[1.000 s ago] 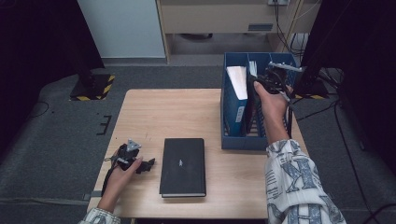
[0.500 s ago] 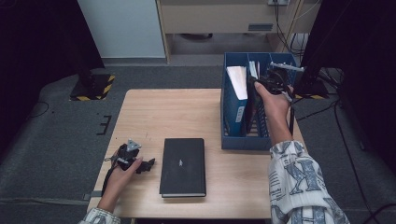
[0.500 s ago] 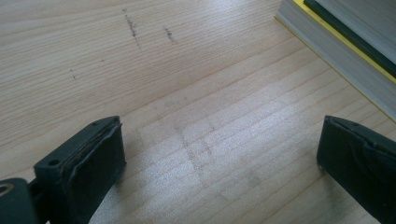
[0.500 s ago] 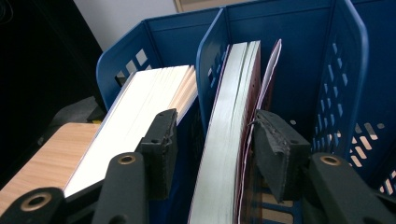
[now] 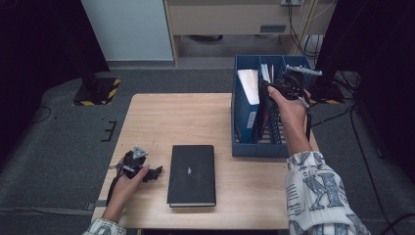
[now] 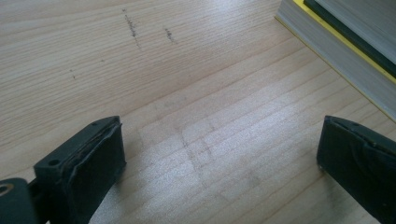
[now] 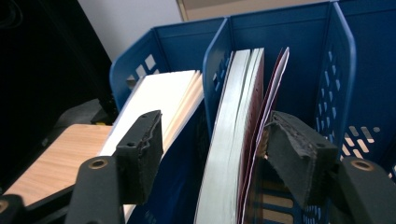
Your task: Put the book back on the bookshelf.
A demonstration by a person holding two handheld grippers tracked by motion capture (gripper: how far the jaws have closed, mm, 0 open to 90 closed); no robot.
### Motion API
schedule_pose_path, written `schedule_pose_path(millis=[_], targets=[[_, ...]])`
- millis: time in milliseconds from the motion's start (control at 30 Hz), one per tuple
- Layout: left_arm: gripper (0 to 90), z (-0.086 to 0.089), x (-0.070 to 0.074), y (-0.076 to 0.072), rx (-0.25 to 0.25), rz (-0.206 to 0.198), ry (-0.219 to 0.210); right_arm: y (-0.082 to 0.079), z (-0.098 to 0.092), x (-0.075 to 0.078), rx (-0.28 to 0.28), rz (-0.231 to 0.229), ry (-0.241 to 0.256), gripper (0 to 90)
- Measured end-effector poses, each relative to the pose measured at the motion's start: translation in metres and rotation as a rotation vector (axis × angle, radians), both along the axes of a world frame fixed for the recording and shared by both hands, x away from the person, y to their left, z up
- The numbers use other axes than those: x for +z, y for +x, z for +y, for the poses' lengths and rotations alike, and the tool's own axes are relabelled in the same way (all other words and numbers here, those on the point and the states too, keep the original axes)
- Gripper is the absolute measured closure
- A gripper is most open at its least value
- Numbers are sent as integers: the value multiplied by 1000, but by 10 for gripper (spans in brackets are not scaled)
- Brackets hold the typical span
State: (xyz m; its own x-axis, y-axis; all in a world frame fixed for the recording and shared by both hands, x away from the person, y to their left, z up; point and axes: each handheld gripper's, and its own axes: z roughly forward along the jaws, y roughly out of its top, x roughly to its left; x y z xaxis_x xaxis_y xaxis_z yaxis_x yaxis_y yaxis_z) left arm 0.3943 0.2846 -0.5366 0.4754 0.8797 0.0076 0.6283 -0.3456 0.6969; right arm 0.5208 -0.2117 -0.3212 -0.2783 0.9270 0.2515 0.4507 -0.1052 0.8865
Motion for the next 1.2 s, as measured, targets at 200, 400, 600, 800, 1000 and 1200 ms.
schedule_pose_path(millis=[200,400,600,800,1000,1200], targets=[[2,0,0,0,0,0,0,-13,-7,4,-2,-27,11,306],[2,0,0,0,3,2,-3,-30,-15,1,10,-41,13,283],[2,0,0,0,-2,3,2,-49,-23,-10,17,-51,2,261],[1,-1,0,0,0,2,1,-70,-29,-32,25,-47,-27,259],[0,-1,0,0,-1,2,1,-80,-30,-53,40,-23,2,257],[0,-1,0,0,-1,1,0,-89,-27,-72,62,-6,15,256]])
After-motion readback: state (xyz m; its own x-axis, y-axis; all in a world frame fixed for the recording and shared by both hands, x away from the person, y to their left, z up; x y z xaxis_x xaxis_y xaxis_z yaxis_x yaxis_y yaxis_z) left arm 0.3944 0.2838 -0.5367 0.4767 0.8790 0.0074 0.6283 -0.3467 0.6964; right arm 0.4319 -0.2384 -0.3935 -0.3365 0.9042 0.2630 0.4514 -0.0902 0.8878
